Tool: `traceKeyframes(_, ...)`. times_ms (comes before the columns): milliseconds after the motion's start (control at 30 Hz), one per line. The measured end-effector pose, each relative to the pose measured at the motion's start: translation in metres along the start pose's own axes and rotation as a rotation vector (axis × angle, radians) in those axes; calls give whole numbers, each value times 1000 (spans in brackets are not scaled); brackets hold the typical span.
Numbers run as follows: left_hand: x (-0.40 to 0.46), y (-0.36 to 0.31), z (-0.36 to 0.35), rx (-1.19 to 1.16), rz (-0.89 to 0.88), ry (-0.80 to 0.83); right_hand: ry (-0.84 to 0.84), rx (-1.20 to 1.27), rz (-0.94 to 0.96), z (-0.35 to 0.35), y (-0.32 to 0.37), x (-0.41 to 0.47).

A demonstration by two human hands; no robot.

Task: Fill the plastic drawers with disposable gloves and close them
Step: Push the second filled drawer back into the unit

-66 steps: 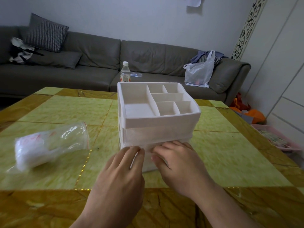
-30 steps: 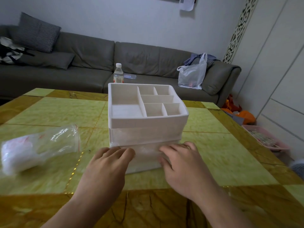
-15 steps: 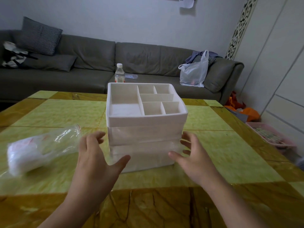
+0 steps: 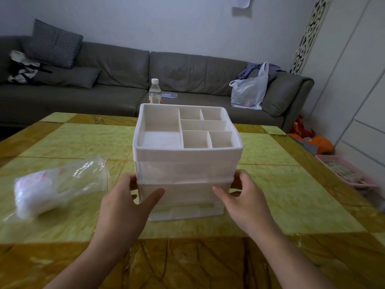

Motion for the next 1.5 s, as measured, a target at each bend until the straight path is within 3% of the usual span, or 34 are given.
traceKeyframes(200,-4,-5,0,13,-33,20,-11,-31,-41,0,4,-8)
traceKeyframes(300,-5,-3,3,4,-31,19,-161,-132,-98,15,10,-17)
traceKeyframes(367,-8,-7,10,65,-76,-41,-143,-73,-183,12,8,-22)
traceKeyframes(500,-34,-56,12,297,-619,-189,134,579,-485,-47,3,-44)
traceKeyframes(600,-57,-68,-18,373,-876,-45,187,871,-576,-82,10,-54)
traceKeyframes(800,-61,-48,-56,582,-797,135,187,1032,-647,-107,11,-58)
traceKeyframes(1500,-61,-67,-61,705,-764,218,163,948,-623,-98,12,-73)
Point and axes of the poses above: each hand's wrist, its own x-axis towards the middle knuckle, its own z-axis out of the back of the hand, y = z × x, the point moved 8 cm from there along x, towards the middle knuckle
